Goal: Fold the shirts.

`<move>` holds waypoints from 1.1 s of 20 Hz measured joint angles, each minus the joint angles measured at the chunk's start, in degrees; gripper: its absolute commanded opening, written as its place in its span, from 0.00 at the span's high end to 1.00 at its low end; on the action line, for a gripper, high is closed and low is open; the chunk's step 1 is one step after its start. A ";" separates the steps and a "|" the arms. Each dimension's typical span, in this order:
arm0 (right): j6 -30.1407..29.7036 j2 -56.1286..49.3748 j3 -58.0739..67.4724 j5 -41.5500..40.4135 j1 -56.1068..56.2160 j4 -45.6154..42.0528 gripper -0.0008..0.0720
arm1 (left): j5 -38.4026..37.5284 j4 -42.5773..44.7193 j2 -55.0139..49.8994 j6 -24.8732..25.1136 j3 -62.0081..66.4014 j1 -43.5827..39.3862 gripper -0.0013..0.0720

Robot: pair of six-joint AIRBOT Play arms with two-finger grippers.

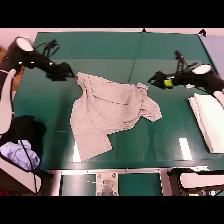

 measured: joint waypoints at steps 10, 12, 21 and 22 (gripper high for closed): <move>-1.97 15.82 -25.51 4.28 -17.59 -1.05 0.59 | -0.87 -0.35 9.92 2.01 -35.54 4.63 0.41; -2.03 16.81 -27.45 4.24 -19.54 -1.11 0.48 | 3.13 -0.48 10.64 2.34 -39.76 3.43 0.41; 2.29 17.35 -31.52 3.98 -22.80 -2.93 0.31 | 12.50 -2.67 11.39 4.15 -43.65 -2.89 0.95; 2.45 16.96 -32.54 3.96 -22.77 -2.93 0.31 | 12.83 -2.38 11.43 4.22 -43.25 -2.67 0.95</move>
